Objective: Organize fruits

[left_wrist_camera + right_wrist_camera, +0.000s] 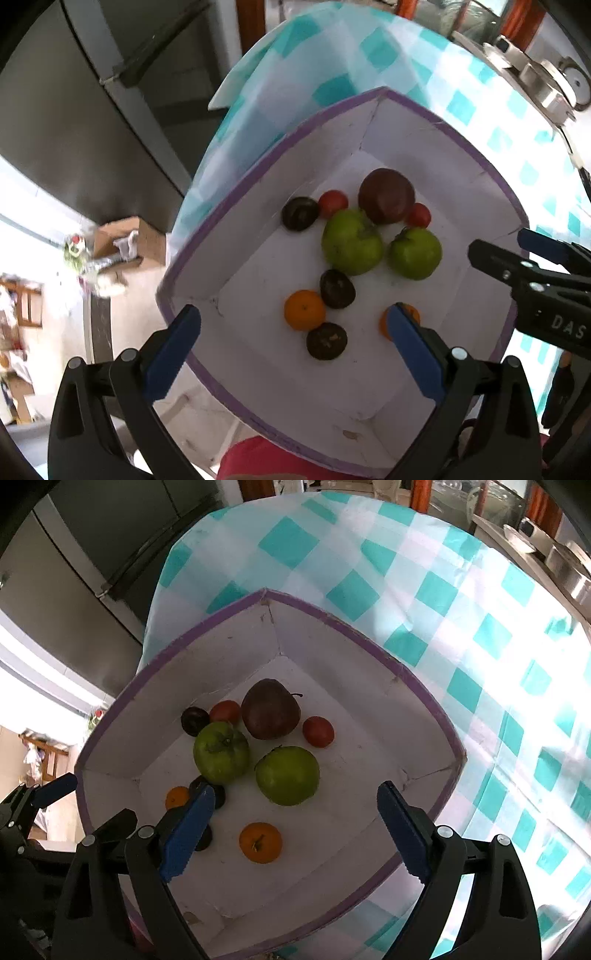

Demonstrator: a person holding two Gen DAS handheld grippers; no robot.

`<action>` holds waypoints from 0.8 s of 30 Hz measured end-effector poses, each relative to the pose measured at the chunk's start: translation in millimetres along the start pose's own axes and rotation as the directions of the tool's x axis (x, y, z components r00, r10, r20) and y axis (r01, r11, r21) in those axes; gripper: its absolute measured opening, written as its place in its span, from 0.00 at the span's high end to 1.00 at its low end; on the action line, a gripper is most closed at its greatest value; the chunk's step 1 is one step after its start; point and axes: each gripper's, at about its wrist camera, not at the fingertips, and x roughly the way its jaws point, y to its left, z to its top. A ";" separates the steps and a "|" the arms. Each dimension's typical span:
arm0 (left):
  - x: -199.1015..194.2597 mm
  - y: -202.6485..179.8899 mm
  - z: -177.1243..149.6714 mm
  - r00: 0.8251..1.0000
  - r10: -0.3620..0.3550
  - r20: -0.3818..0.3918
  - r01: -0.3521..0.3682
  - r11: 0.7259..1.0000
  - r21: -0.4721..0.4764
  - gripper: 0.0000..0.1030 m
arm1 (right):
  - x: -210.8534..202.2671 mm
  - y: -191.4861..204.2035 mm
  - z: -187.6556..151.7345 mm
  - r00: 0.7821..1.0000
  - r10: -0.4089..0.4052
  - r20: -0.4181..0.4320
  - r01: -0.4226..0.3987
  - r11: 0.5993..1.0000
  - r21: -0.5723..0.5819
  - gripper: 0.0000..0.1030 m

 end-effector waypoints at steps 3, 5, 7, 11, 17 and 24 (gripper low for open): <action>0.0 -1.3 -3.1 1.000 0.002 -0.006 -0.002 1.000 -0.017 0.02 | 3.8 1.6 2.5 1.000 0.007 -0.007 -0.007 1.000 -0.025 0.16; -2.3 -2.4 -4.4 1.000 0.004 -0.002 -0.004 1.000 -0.022 0.02 | 7.4 3.8 3.6 1.000 0.009 -0.018 -0.010 0.999 -0.044 0.16; -5.3 -2.5 -5.2 1.000 0.010 0.006 -0.010 1.000 -0.025 0.02 | 9.7 5.2 4.3 1.000 0.013 -0.027 -0.015 0.998 -0.057 0.16; -8.6 -2.5 -7.6 1.000 0.022 0.009 -0.022 0.999 -0.040 0.02 | 12.9 6.8 5.5 0.999 0.028 -0.039 -0.030 0.997 -0.073 0.16; -10.6 -1.6 -13.1 0.999 0.040 0.006 -0.040 0.998 -0.055 0.02 | 15.8 10.2 3.5 0.998 0.047 -0.049 -0.051 0.995 -0.088 0.16; -12.2 -0.1 -16.2 0.999 0.047 0.000 -0.047 0.997 -0.062 0.02 | 16.0 11.7 1.7 0.997 0.057 -0.052 -0.061 0.994 -0.089 0.16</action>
